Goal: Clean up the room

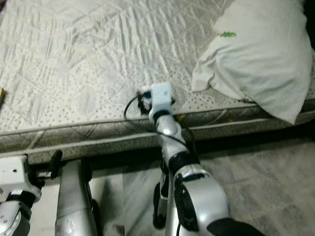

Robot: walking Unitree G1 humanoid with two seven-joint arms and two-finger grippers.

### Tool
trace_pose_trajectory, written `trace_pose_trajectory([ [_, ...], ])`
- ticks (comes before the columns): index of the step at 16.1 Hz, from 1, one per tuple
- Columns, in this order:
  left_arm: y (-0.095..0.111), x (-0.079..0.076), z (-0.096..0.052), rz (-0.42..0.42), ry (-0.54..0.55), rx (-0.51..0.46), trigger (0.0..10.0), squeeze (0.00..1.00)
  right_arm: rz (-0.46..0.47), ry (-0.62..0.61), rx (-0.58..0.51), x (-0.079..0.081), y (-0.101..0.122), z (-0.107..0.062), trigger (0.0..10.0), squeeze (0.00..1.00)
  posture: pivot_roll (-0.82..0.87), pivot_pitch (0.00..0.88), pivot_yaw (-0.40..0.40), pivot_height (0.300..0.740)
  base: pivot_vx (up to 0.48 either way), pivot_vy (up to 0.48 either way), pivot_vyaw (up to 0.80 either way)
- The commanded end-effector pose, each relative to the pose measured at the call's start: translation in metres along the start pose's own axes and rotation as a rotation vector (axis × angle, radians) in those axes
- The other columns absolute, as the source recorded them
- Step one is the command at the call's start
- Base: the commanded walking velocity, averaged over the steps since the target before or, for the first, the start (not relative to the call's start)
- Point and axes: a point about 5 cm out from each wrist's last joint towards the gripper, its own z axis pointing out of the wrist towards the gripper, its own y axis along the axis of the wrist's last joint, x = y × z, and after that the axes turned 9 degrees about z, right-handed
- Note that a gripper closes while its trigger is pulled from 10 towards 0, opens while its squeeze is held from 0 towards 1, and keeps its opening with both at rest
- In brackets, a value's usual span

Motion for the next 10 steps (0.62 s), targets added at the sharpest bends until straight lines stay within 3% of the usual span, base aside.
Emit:
trace_pose_trajectory([
  [1, -0.003, 0.002, -0.003, 0.013, 0.011, 0.021, 10.0, 0.0, -0.013, 0.01, 0.07, 0.005, -0.015, -0.004, 10.0, 0.0, 0.18, 0.258, -0.074, 0.484, 0.0, 0.0, 0.0],
  [5, -0.003, 0.001, -0.001, 0.015, 0.006, 0.018, 10.0, 0.0, -0.043, 0.046, 0.129, 0.02, -0.029, -0.009, 10.0, 0.0, 0.18, 0.255, -0.079, 0.484, 0.0, 0.0, 0.0],
  [6, -0.003, 0.0, 0.0, 0.013, 0.006, 0.016, 10.0, 0.0, -0.045, 0.037, 0.124, 0.022, -0.028, -0.008, 0.0, 0.0, 0.18, 0.252, -0.081, 0.484, 0.0, 0.0, 0.0],
  [10, -0.003, 0.0, 0.0, 0.01, 0.009, 0.016, 10.0, 0.0, -0.044, 0.033, 0.111, 0.022, -0.024, -0.006, 0.0, 0.0, 0.18, 0.251, -0.086, 0.484, 0.0, 0.0, 0.0],
])
